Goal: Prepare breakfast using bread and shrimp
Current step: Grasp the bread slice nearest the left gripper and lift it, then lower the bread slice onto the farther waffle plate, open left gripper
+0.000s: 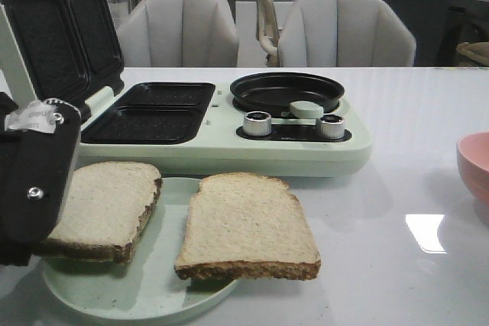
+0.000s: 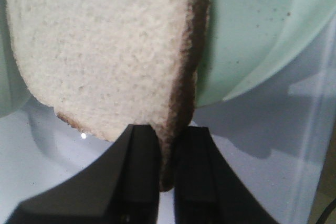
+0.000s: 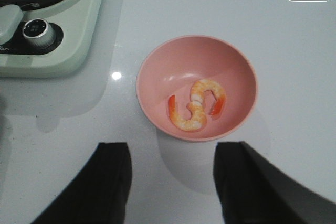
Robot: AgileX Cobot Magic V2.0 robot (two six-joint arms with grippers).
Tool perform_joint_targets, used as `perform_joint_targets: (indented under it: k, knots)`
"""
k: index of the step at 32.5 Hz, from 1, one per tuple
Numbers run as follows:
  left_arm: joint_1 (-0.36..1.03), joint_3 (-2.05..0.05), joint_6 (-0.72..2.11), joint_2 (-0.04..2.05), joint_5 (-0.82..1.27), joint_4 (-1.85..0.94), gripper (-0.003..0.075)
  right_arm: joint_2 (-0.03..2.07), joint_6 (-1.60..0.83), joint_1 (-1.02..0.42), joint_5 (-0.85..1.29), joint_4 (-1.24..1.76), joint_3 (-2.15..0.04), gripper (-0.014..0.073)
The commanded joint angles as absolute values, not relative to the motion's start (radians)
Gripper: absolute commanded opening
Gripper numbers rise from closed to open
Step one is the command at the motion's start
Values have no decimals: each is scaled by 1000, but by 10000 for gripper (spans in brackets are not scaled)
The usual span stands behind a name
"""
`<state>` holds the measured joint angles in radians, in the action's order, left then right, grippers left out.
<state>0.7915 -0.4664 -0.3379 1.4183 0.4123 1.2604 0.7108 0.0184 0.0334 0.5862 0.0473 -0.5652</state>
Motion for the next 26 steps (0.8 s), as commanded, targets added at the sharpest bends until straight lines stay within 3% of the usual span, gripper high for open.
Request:
perform_joint_targets:
  k: [1, 17, 26]
  knots:
    - [815, -492, -354, 1361, 445, 1237, 101, 712, 16, 40, 525, 40, -594, 474]
    - [1022, -522, -350, 1027, 700, 1297, 101, 712, 16, 40, 525, 40, -594, 474]
    - [954, -653, -350, 1044, 717, 1547, 101, 712, 16, 40, 525, 40, -594, 474]
